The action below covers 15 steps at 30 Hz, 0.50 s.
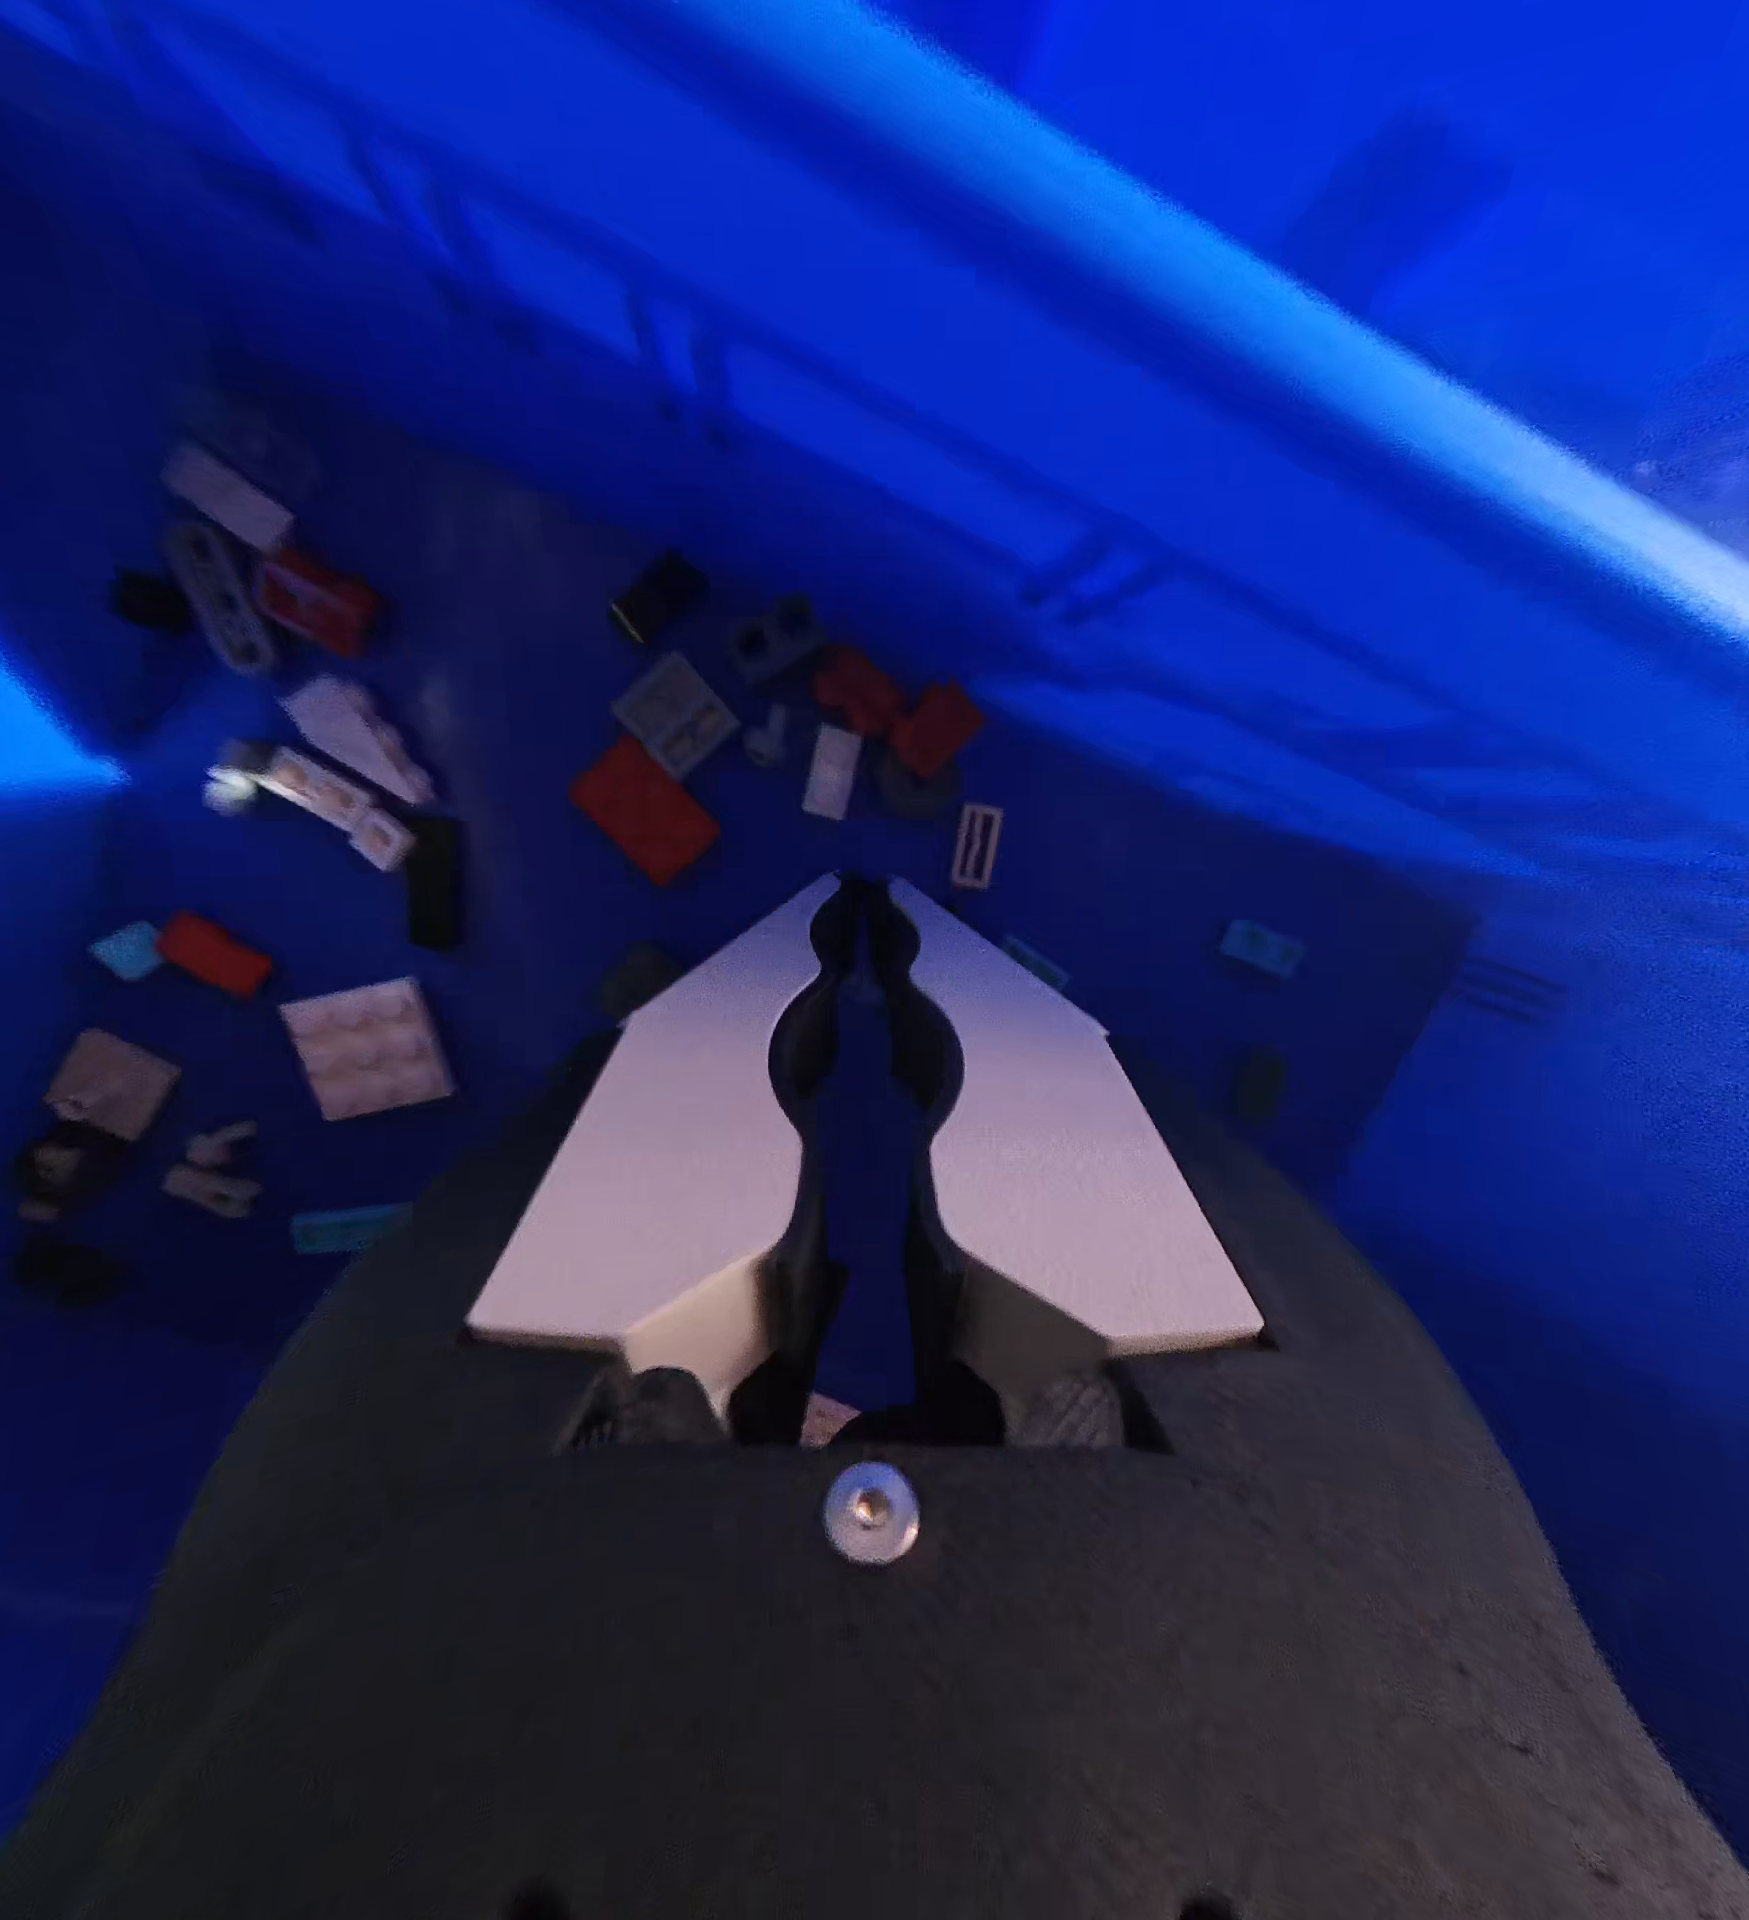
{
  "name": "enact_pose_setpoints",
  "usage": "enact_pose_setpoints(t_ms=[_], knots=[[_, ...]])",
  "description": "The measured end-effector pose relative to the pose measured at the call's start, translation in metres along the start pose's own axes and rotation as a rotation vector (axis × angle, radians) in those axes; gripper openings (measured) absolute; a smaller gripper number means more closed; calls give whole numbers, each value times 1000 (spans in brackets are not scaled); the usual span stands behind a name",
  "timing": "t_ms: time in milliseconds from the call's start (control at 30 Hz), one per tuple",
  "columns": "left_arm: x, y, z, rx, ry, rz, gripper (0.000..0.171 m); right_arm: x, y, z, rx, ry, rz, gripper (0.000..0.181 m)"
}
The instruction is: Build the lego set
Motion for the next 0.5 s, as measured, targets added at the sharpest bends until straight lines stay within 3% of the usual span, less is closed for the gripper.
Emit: enact_pose_setpoints(t_ms=[200, 367, 500], knots=[[0, 0, 0, -3, -3, -4, 47, 4, -26, -29, 32, -224, 215, 15], [-1, 0, 0, -5, -7, -6, 46, -7, -35, -50, 94, -350, 237, 26], [-1, 0, 0, -5, -9, -6, 46, -19, -36, -59, 161, -347, 179, 30]])
Point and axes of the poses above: each gripper's, where its closed fingertips meet, x back along the fingers, y out of its underside, z = x × y across the jaws, the point moved 8 cm from there along x, back along the fingers, and after that the axes turned 5 degrees about z, right-handed, at the moved point
